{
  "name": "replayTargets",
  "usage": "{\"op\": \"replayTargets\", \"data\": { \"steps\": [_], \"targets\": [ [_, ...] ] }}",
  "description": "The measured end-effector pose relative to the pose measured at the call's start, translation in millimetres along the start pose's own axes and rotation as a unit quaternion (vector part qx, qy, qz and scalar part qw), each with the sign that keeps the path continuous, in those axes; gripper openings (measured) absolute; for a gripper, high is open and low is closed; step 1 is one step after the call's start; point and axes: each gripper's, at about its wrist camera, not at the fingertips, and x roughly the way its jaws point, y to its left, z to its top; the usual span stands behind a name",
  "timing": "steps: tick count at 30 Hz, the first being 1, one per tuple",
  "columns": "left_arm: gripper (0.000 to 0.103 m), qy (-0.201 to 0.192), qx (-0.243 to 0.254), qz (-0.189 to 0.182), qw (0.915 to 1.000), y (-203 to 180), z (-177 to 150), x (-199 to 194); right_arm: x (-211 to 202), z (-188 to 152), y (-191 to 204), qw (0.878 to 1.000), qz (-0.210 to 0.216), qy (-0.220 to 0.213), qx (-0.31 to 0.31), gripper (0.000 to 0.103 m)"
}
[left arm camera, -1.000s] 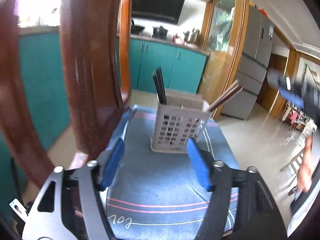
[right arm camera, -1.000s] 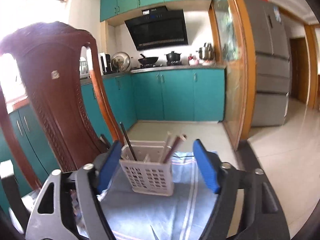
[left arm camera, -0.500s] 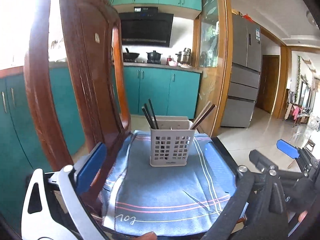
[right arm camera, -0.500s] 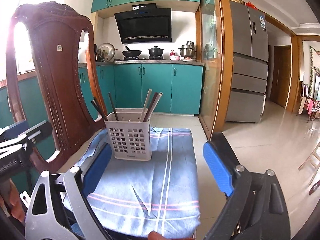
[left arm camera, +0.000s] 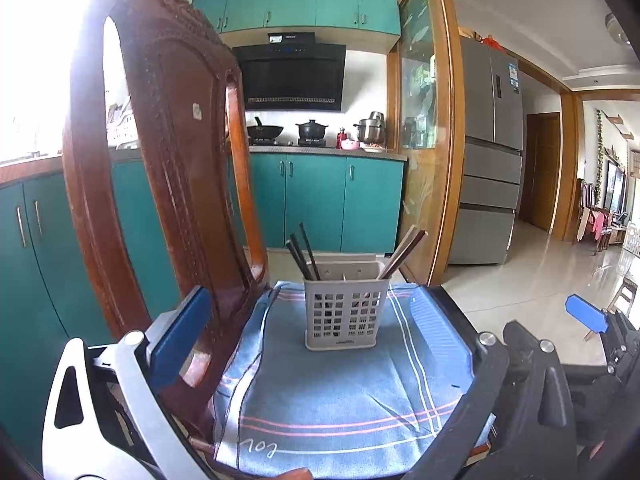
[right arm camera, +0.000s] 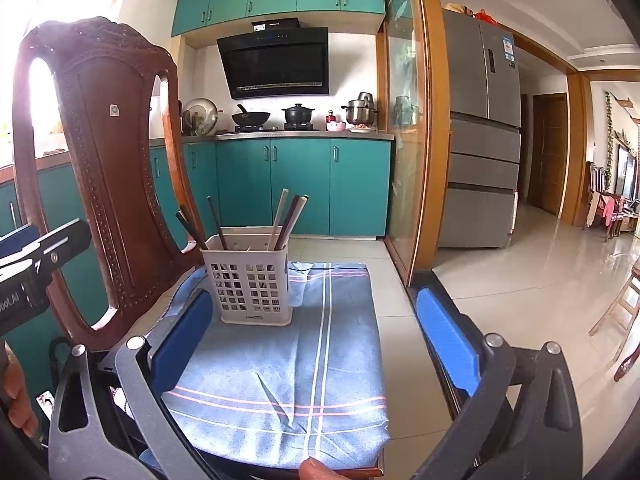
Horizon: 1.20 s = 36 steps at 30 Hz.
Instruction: Organize utensils
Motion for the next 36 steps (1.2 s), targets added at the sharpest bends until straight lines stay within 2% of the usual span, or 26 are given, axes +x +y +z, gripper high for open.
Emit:
{"op": "replayTargets", "data": {
  "steps": [8, 29, 36],
  "targets": [
    [0.099, -0.014, 0.013, 0.001, 0.9998, -6.8, 7.9, 10.0, 7.2, -2.6, -4.0, 1.0, -0.008, 0.007, 0.004, 0.1],
    [0.099, -0.006, 0.017, 0.009, 0.9998, -6.7, 4.0, 17.7, 12.7, -4.8, -4.2, 1.0, -0.01, 0.009, -0.001, 0.1],
    [0.099, -0.005, 0.015, 0.026, 0.9995, -5.2, 2.9, 17.4, 14.3, -5.9, -1.4, 1.0, -0.011, 0.011, -0.004, 0.1]
  ]
}}
